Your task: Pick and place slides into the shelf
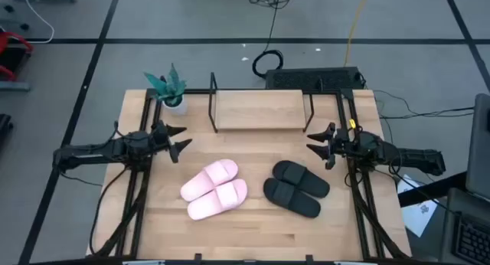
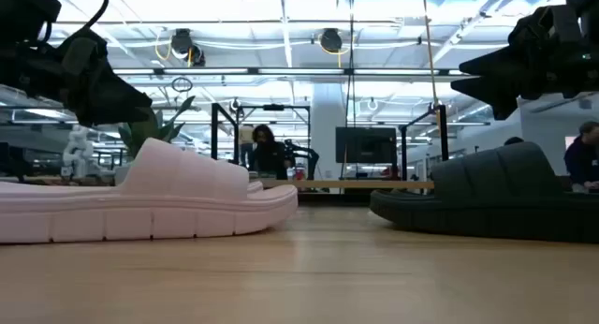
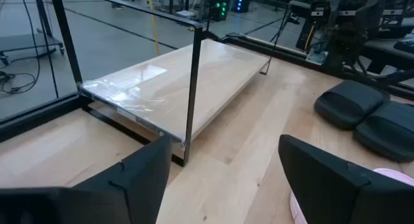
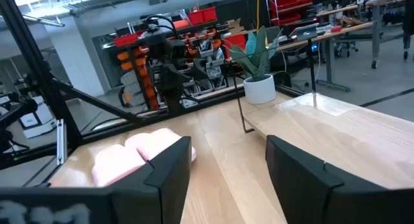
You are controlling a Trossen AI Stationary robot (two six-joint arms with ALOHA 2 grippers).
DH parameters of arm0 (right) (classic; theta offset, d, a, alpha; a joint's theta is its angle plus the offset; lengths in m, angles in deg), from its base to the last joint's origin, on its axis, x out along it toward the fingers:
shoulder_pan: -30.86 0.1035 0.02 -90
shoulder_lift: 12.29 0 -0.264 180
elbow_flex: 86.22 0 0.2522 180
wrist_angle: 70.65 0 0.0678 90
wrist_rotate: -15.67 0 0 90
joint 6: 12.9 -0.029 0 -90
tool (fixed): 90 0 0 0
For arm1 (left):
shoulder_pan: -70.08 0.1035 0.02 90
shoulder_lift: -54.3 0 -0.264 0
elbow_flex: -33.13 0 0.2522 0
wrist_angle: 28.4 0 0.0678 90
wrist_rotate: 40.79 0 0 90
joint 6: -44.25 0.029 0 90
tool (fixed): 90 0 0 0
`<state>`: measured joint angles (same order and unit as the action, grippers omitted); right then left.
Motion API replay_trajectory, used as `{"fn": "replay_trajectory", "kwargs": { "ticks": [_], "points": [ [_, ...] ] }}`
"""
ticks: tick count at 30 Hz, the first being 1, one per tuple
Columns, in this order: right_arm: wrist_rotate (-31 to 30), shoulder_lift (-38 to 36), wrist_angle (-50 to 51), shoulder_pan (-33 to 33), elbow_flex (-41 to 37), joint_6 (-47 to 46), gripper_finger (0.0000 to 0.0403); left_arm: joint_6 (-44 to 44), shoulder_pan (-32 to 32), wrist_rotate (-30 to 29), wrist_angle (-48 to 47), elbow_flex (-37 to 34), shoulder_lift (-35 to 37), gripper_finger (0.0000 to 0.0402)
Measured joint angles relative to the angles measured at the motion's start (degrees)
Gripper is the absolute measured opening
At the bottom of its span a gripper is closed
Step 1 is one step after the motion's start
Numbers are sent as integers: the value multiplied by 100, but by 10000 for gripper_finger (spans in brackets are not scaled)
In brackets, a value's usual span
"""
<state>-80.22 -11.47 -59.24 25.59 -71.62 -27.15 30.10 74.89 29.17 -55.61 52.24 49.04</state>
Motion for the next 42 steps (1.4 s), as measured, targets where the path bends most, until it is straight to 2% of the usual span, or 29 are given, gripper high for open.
{"fn": "replay_trajectory", "kwargs": {
  "ticks": [34,42],
  "points": [
    [-2,0,-4,1,-1,0,189,0,0,0,1,0,0,289],
    [-11,0,-303,0,0,3,189,89,-1,-116,2,0,0,289]
  ]
}}
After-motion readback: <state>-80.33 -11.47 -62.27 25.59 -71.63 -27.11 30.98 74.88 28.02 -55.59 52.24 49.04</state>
